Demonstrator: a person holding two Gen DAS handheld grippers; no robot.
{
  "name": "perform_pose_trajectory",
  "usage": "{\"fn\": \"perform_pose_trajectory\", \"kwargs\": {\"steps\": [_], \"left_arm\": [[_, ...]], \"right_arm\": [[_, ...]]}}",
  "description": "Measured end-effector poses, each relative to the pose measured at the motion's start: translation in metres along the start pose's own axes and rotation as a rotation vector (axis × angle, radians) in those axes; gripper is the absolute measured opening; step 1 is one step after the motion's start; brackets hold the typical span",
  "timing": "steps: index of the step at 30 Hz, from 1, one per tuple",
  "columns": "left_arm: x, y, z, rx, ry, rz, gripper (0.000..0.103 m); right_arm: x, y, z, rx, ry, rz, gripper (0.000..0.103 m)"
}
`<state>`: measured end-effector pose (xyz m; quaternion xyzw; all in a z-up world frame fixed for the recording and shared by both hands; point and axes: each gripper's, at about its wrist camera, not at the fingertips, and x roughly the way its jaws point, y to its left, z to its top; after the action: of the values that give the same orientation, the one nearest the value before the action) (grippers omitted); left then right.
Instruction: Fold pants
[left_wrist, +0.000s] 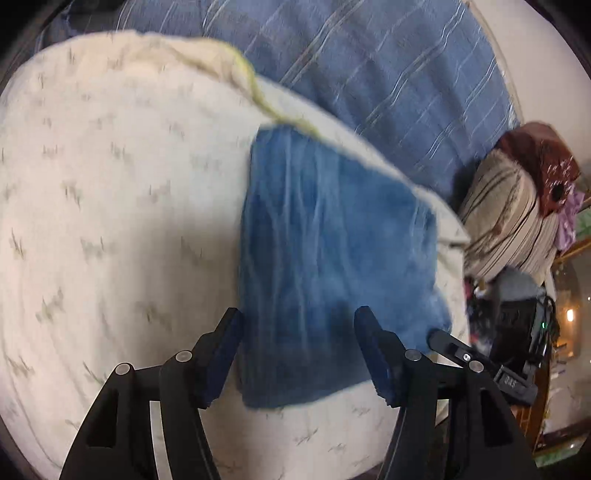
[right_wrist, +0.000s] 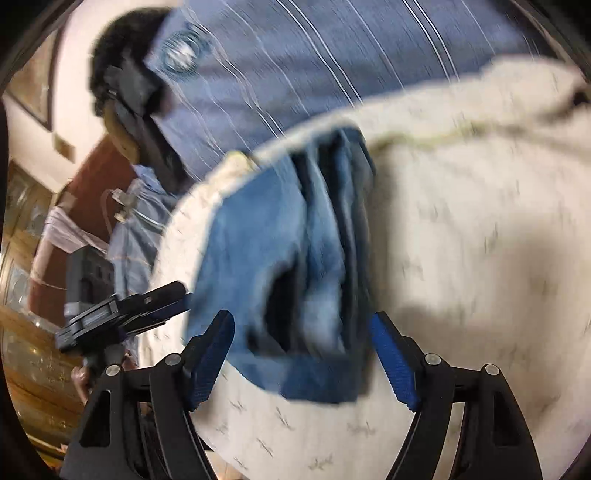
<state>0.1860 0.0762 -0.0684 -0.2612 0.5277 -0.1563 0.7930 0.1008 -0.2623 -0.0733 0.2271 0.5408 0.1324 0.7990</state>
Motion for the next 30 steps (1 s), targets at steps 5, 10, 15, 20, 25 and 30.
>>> {"fn": "perform_pose_trajectory", "kwargs": {"steps": [5,10,15,20,25,30], "left_arm": [[0.003,0.002,-0.008,0.020,-0.018,-0.002,0.035],[-0.018,0.003,-0.015,0.050,-0.103,-0.048,0.021],[0.000,0.030,-0.018,-0.040,-0.041,0.012,0.046],[-0.042,0.013,-0.043,0.048,-0.146,0.068,0.058],[-0.041,0.003,-0.088,0.074,-0.153,0.191,0.062],[-0.016,-0.014,-0.089,0.146,-0.135,0.302,0.048]], "right_arm": [[0.005,-0.004,-0.007,0.032,0.006,0.034,0.050],[-0.016,0.008,-0.012,-0.016,-0.061,0.049,0.031],[0.004,-0.005,-0.015,0.031,-0.010,0.005,0.058],[-0.037,0.028,-0.038,-0.115,-0.153,-0.042,0.079],[-0.017,0.061,-0.073,-0.317,-0.124,-0.265,0.076],[0.011,0.050,-0.072,-0.312,-0.094,-0.435,0.033]]}}
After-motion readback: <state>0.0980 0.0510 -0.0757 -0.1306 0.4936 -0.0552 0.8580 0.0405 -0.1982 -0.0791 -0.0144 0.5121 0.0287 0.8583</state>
